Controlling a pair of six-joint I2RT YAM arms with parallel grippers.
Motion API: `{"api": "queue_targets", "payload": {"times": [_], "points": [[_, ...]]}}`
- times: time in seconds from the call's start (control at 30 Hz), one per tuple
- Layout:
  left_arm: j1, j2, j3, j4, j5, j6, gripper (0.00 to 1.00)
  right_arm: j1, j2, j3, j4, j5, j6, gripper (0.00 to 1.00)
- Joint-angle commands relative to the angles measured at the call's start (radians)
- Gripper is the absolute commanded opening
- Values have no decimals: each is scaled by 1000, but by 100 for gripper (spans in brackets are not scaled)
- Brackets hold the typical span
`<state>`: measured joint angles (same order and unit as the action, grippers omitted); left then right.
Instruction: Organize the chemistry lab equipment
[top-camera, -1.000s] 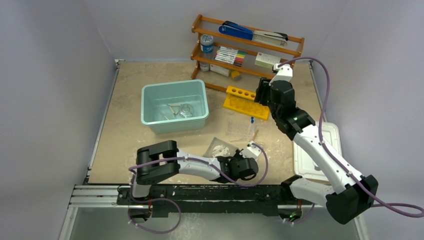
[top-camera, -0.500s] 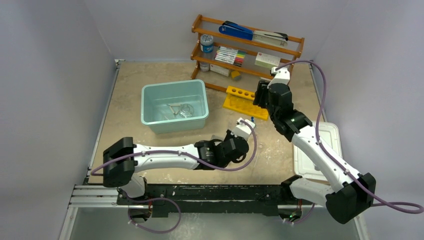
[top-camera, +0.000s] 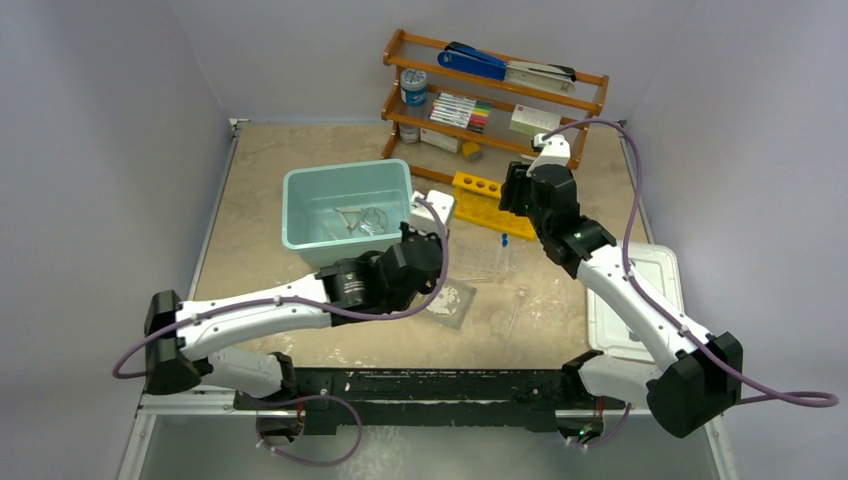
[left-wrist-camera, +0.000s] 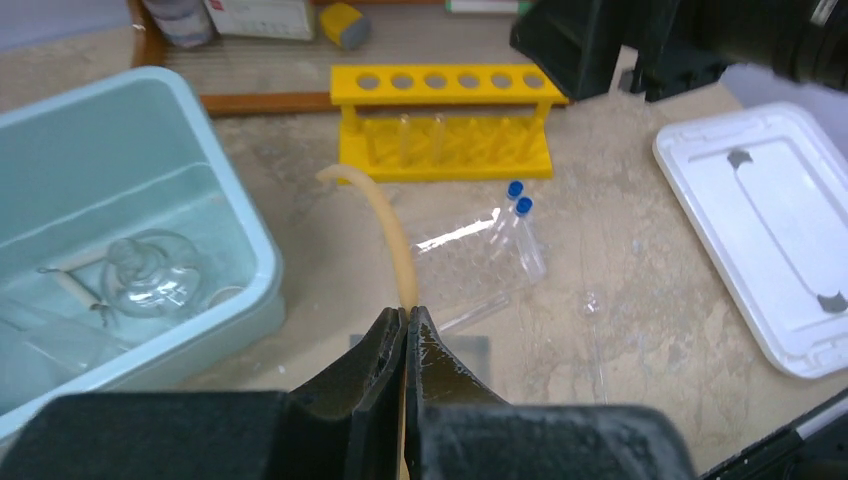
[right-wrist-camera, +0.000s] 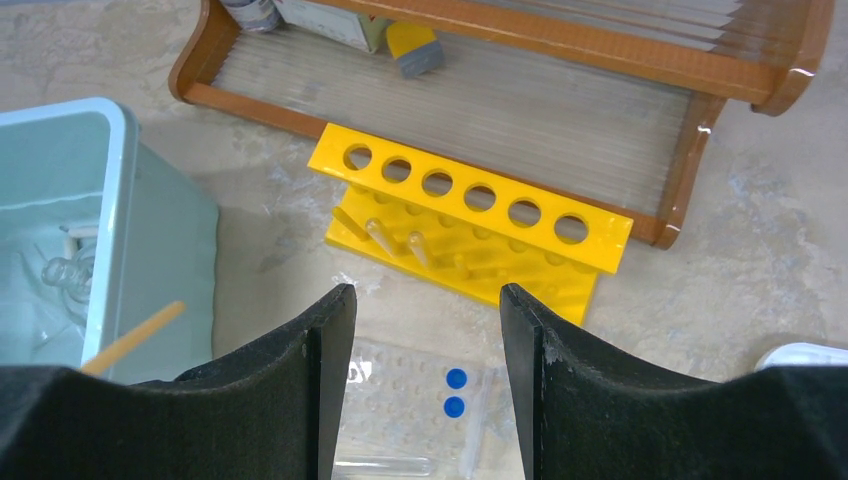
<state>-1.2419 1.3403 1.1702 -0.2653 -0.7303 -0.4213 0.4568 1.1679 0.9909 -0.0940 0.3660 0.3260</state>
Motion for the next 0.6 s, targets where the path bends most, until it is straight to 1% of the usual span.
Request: {"api": "queue_targets", "payload": {"times": [0.0,0.13,0.27,0.4,0.57], "points": [[20,-121,20,-26,-110,46,0,-5,17,47,62,-56,24,58],[43,-189,30,-52,-196,70,0,-4,15,48,58,-62,24,58],[116,-228,31,-74,-277,55,0,-5,17,50,56,-60,21,58],[206,-245,63,-55,-274,67,0,-5,27,61,61,-67,21,58],[277,-182,202,-59,-270,160,0,-5,39,72,65,-75,15,58]]}}
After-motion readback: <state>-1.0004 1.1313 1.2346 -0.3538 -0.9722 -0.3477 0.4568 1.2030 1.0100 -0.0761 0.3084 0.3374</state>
